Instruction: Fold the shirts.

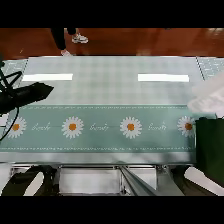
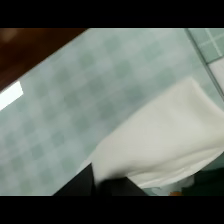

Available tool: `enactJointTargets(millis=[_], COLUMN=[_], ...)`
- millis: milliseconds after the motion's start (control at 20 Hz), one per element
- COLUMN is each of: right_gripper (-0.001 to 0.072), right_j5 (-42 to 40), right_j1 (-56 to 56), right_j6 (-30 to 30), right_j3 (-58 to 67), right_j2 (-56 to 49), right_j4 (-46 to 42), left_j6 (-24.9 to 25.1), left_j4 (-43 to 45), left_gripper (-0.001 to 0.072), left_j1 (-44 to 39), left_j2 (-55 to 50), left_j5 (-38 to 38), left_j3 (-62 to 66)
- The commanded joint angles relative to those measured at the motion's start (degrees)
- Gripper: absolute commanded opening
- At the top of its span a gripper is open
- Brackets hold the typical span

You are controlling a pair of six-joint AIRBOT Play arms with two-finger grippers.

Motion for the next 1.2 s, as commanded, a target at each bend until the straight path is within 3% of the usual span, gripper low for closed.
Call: enactJointTargets(millis=[0, 150, 300, 500, 600, 750, 800, 850, 1100, 1150], right_gripper=[0.0020, 0.0020, 0.0020, 0.0021, 0.0021, 0.0022, 0.0119, 0.0387, 0.0410, 0.0368], right_j5=[9.73, 9.70, 9.73, 9.73, 9.73, 9.73, 9.77, 9.79, 9.62, 9.07], right_j1=[-12.68, -19.23, -24.22, -31.36, -35.78, -38.42, -38.45, -38.45, -38.32, -38.34], right_j6=[0.13, -0.48, -1.20, -1.36, -5.55, -5.49, -5.81, -5.44, -5.46, -5.49], right_j3=[-0.07, -3.87, -15.26, -36.63, -45.81, -54.21, -55.74, -56.70, -56.13, -54.51], right_j2=[2.38, 5.86, 12.74, 25.35, 29.75, 31.69, 31.69, 31.71, 30.12, 28.98], right_j4=[-0.02, 1.33, 0.61, -17.94, -28.44, -30.25, -32.39, -35.32, -34.77, -31.85], left_j6=[2.40, 2.67, 2.67, 2.67, 2.69, 3.28, 3.30, 3.30, 4.79, 6.40], left_j4=[0.07, 0.07, 0.07, 0.04, 0.04, 0.02, 0.07, 0.07, 0.07, 0.07], left_gripper=[0.0018, 0.0018, 0.0018, 0.0018, 0.0018, 0.0018, 0.0018, 0.0018, 0.0018, 0.0018], left_j1=[0.07, 0.09, 0.07, 0.04, -0.33, -2.01, -2.82, -3.63, -5.07, -4.94], left_j2=[0.02, -0.70, -2.75, -5.44, -6.38, -8.00, -8.55, -9.18, -13.18, -14.51], left_j5=[5.09, 9.38, 11.69, 14.03, 14.27, 14.25, 14.16, 14.03, 15.12, 15.12], left_j3=[2.51, 2.51, 2.51, 2.54, 2.54, 2.54, 2.54, 2.54, 3.91, 5.88])
